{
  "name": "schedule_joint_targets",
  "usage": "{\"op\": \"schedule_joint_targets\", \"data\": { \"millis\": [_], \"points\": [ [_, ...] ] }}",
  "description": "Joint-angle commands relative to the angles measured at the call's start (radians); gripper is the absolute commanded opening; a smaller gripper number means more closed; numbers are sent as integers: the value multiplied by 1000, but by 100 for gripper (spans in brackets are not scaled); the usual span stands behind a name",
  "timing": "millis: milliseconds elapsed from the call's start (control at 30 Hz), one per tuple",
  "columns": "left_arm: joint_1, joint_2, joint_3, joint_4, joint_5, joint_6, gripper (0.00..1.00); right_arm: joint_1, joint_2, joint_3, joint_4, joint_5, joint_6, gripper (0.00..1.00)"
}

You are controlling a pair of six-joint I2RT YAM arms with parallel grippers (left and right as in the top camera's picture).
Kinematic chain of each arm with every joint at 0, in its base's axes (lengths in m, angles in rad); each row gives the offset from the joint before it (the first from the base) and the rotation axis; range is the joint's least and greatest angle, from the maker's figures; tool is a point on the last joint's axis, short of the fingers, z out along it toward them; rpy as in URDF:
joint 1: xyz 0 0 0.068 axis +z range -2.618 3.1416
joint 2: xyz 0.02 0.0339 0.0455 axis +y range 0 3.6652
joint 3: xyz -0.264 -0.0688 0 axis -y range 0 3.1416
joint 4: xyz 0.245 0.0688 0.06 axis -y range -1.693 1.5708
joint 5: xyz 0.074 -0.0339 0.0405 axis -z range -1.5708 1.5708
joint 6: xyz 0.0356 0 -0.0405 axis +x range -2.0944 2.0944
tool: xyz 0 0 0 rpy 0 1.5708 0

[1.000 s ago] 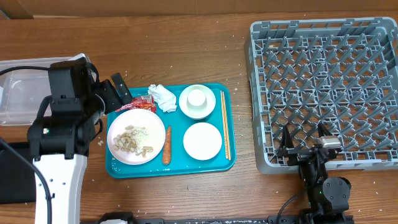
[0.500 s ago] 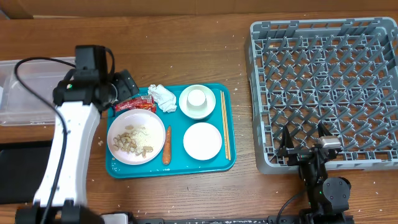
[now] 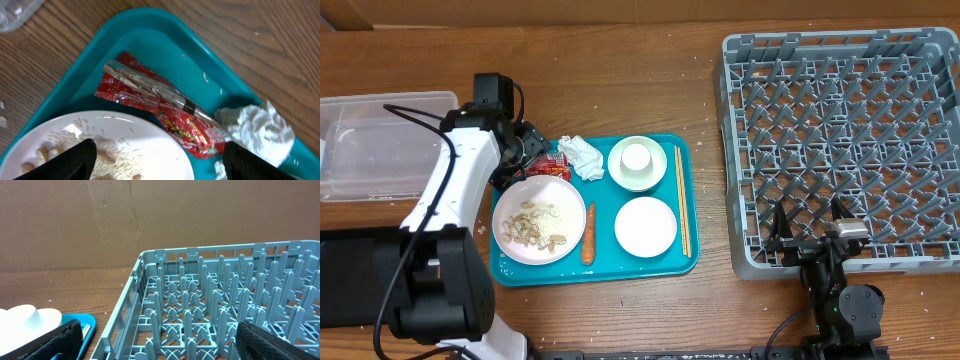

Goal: Sort waste into correct bins and load items into the dishwasher
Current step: 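Grasp the red snack wrapper with the left gripper and lift, then carry the wrapper left and release it into the clear bin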

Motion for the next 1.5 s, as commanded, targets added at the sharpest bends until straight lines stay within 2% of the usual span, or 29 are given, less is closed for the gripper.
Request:
{"op": "schedule_joint_targets", "data": {
  "millis": [0,333,900,1067,1200,1367,1400,1467],
  "points": [
    [10,58,4,21,10,-102,83,-6,-7,-10,4,6,-1,100],
    [16,127,4,146,35,-107,80,-6,-7,-10,4,6,-1,100],
    [14,206,4,158,101,-117,72,-6,-7,-10,4,6,-1,100],
    [14,206,4,161,82,-116,54,-6,-7,-10,4,6,-1,100],
    [14,204,4,151,56,-111,48,-6,-7,-10,4,6,-1,100],
    [14,188,18,130,56,-93,22,-6,-7,-10,4,6,-1,100],
    [14,174,35,113,56,-80,6,-6,-7,-10,4,6,-1,100],
    [14,157,57,86,51,-75,4,-6,-7,-10,4,6,-1,100]
  ]
}}
